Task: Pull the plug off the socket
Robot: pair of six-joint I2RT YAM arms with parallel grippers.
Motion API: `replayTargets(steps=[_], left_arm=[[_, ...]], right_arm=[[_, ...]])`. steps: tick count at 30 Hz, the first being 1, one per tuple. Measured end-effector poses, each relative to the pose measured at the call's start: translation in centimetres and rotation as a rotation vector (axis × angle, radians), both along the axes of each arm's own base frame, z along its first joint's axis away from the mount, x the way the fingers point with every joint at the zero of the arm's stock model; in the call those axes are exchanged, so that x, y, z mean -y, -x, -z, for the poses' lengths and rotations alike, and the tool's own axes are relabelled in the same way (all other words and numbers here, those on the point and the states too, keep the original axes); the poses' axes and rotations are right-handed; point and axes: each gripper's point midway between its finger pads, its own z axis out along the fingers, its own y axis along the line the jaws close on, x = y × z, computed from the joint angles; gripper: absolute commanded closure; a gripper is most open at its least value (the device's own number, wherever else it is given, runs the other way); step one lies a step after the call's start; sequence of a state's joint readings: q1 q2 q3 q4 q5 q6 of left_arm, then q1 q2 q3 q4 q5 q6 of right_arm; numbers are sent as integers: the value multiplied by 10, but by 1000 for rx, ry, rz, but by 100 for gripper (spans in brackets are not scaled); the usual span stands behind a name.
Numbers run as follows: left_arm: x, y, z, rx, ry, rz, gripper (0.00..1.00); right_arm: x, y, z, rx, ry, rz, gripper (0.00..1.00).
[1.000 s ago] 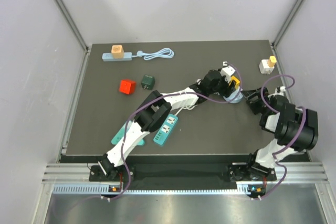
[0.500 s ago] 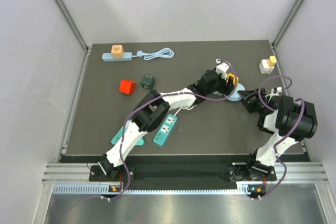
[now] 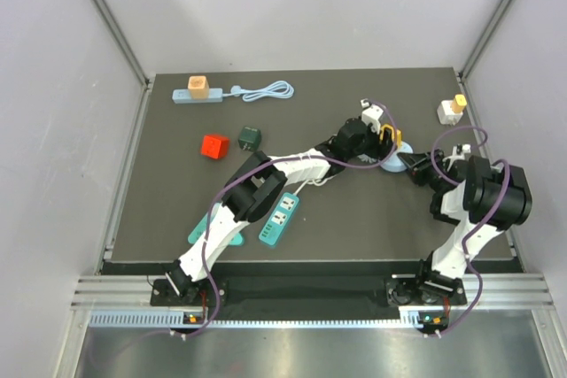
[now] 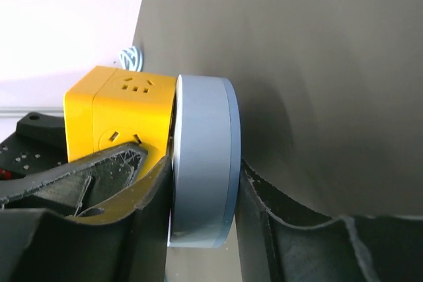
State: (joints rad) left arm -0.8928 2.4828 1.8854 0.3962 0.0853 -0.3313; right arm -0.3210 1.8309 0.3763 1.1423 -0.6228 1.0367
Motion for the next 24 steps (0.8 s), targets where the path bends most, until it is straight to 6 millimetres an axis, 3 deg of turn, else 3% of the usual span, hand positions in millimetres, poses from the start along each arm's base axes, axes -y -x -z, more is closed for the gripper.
replayTargets(steps=[1,5,12,18,24], left_arm=[[0,0,0,-3,2,-1,100],[1,1,-2,-17,20,-2,100],[0,-2,-5,-84,73,-25,100],[-8,-15,-12,-183,172,-55,100],[-6,-9,-1,-93,49,-73,100]], right_arm=[[1,0,0,-2,2,3,83],[2,0,-5,-5,29,19,100],[3,-4,-8,-28,64,38,100],[4,-19,-22,-19,110,73,100],[5,-16,-10,-86,114,92,100]])
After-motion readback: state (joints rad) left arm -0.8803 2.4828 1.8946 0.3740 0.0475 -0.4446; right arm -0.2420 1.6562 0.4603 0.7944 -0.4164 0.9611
